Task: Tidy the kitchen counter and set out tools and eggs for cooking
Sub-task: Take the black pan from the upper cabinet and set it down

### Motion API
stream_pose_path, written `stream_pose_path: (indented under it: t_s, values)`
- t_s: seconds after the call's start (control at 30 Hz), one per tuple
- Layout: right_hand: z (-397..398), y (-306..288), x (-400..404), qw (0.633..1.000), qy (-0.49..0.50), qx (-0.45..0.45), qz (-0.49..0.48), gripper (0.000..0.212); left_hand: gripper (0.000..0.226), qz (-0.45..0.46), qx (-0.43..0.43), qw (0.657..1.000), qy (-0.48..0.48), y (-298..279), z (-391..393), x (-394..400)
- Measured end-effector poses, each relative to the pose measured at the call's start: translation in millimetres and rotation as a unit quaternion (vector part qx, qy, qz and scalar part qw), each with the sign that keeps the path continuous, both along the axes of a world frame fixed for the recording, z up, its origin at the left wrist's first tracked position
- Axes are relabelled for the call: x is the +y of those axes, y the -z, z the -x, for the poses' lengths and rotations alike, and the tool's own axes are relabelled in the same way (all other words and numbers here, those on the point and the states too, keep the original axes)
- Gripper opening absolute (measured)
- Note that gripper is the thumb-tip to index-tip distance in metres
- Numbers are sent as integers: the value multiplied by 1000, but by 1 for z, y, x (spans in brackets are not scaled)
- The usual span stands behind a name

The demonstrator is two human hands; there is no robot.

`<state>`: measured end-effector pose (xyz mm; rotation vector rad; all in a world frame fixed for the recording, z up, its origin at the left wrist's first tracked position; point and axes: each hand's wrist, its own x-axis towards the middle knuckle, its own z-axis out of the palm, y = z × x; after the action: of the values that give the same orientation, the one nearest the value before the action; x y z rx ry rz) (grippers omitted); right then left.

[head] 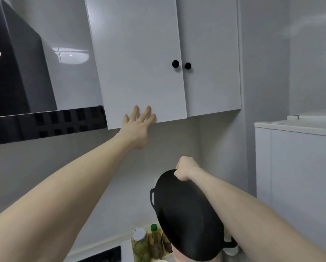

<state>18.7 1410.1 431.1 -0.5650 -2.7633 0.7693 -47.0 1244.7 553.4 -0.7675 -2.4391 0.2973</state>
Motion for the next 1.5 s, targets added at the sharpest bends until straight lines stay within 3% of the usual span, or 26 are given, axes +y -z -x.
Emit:
stream_pose_path:
  t_s: [0.07, 0.2, 0.6, 0.8, 0.93, 1.07, 1.23, 1.3, 1.4, 1.5]
  values:
    - [7, 1, -2, 1000, -11, 0, -6, 9, 94, 0, -10, 1000, -11, 0, 4, 4]
    - [20, 6, -3, 999, -32, 4, -14, 24, 95, -3, -14, 1000, -27, 2, 7, 10]
    - [29, 14, -14, 995, -82, 36, -37, 27, 92, 62, 20, 996, -55, 9, 15, -1]
    - [24, 17, -32, 991, -118, 46, -45, 16, 89, 70, 41, 995, -51, 22, 9, -26]
    - [16, 21, -52, 985, -153, 69, -38, 14, 79, -2, 37, 999, -2, 41, -12, -64]
    - [2, 24, -89, 974, -193, 111, -42, 18, 69, -165, -34, 985, 24, 91, -51, -138]
    - [-14, 35, -152, 941, -285, 174, -59, 19, 38, -380, -205, 894, -119, 168, -91, -269]
    - [-22, 45, -182, 916, -337, 210, -60, 18, 43, -447, -309, 816, -200, 193, -107, -322]
    - [-37, 61, -241, 865, -420, 264, -73, 17, 65, -547, -462, 652, -249, 221, -149, -394]
    - [-50, 80, -300, 816, -497, 287, -73, 15, 75, -617, -488, 567, -244, 242, -193, -443]
